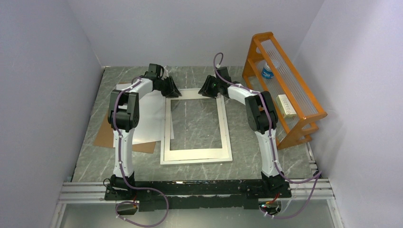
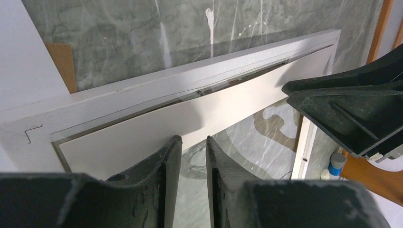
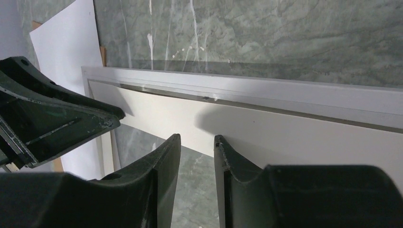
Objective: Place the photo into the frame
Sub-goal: Adjust the photo frame item on the photo frame.
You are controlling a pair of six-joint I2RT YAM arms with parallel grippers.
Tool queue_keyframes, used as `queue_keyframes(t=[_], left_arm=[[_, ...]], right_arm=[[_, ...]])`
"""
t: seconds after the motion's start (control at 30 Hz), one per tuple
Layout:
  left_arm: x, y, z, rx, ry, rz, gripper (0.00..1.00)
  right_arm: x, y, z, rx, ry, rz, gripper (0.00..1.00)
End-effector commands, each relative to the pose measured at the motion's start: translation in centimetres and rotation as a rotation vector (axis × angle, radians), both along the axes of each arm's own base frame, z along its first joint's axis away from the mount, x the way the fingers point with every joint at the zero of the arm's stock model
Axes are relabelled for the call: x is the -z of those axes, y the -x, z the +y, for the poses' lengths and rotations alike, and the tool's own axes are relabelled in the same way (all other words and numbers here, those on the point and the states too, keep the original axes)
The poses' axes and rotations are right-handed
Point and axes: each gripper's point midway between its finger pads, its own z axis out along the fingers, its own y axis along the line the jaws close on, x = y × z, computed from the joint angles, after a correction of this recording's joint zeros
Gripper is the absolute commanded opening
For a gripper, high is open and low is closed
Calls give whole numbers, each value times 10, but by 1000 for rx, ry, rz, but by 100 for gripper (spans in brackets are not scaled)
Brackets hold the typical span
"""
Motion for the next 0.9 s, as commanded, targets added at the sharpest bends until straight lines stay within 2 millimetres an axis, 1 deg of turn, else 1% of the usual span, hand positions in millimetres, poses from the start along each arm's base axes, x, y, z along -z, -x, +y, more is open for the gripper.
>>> queue_keyframes(t=[0.0, 0.13, 0.23, 0.33, 0.47, 0.6, 0.77, 0.87], left_arm=[[1, 3, 0, 16, -16, -15, 31], [5, 6, 2, 12, -30, -7, 31], [0, 5, 1, 17, -25, -14, 31], [-15, 0, -2, 26, -6, -54, 34], [-44, -15, -6, 32, 14, -137, 38], [-57, -29, -5, 29, -4, -199, 44], [-52, -42, -2, 25, -33, -226, 51], [-49, -46, -3, 28, -36, -229, 52]], right_arm=[[-17, -16, 0, 6, 9, -84, 37], [-27, -17, 5, -10, -21, -115, 38], [-34, -17, 8, -20, -31, -132, 39], [-37, -20, 6, -14, -20, -148, 39], [-45, -29, 4, 0, 0, -180, 40], [-48, -31, 6, -2, 2, -193, 41], [-48, -33, 11, -12, -1, -204, 43], [-47, -38, 11, -8, 9, -218, 43]])
